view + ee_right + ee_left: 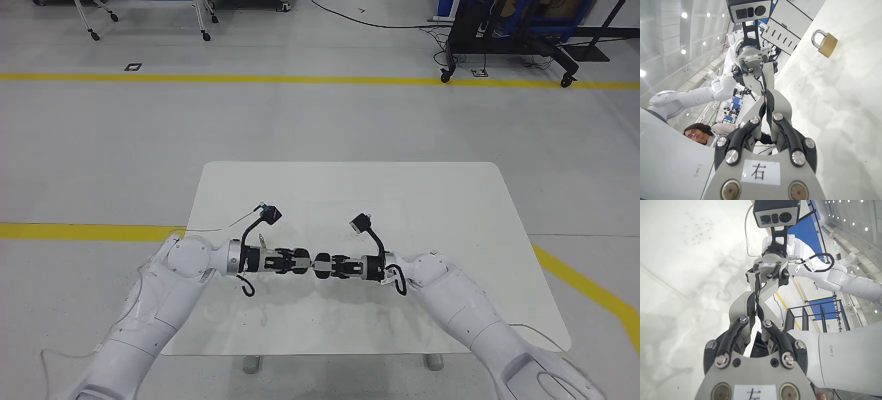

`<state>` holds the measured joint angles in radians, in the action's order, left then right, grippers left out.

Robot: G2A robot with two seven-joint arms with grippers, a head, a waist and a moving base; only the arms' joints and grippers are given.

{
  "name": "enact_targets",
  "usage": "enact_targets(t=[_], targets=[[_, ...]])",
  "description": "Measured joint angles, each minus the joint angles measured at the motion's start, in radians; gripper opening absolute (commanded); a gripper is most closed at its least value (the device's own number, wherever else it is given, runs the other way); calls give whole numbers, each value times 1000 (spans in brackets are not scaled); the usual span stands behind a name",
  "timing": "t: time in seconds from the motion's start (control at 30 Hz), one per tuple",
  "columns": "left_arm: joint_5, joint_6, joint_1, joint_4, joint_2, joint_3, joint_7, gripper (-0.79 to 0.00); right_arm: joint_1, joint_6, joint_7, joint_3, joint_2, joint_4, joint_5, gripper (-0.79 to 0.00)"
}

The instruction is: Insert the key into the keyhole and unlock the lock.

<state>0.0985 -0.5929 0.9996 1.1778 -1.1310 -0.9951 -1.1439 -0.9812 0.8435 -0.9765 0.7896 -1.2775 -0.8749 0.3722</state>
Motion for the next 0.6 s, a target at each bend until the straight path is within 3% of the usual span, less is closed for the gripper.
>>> enact_targets(t=[0.4, 0.6], targets=[[-11, -7, 33, 18, 23, -75, 105, 0, -31, 108, 107, 86, 41, 21, 78, -785], [-221, 15, 126, 112, 50, -151, 276, 0, -50, 138, 156, 113, 45, 9, 104, -785]])
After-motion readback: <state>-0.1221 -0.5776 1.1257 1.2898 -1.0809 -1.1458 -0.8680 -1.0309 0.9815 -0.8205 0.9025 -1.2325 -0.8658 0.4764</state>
